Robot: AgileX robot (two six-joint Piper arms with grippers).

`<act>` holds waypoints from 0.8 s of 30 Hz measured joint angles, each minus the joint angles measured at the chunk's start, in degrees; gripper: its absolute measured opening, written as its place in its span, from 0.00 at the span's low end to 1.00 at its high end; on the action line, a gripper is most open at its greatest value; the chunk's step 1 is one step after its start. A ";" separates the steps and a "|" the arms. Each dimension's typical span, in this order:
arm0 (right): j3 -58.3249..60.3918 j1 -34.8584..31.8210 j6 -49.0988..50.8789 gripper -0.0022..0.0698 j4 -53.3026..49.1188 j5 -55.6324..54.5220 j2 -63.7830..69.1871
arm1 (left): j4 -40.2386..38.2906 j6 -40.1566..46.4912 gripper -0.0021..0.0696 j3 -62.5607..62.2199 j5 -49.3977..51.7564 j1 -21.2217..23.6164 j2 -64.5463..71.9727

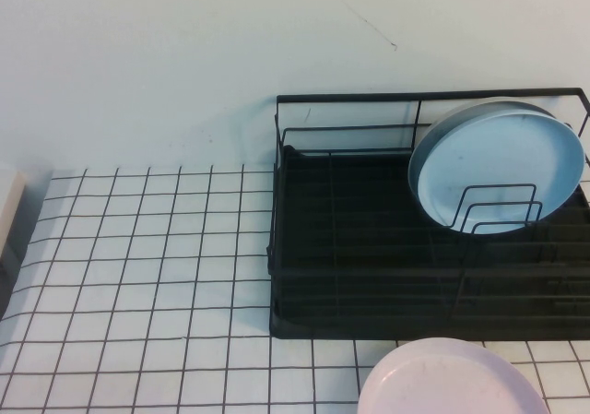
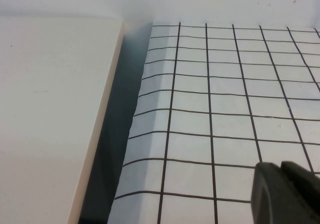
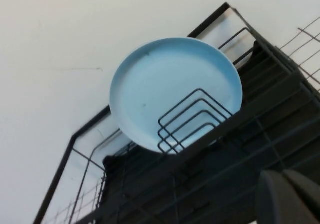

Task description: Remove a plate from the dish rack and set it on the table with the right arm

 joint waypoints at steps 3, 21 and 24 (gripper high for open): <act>-0.52 0.00 -6.21 0.03 0.36 4.99 0.00 | 0.00 0.00 0.02 0.00 0.00 0.00 0.00; -57.53 0.00 -60.03 0.63 -17.07 41.67 53.79 | 0.00 0.00 0.02 0.00 0.00 0.00 0.00; -62.32 0.00 -73.45 0.68 -13.91 40.38 64.07 | 0.00 0.00 0.02 0.00 0.00 0.00 0.00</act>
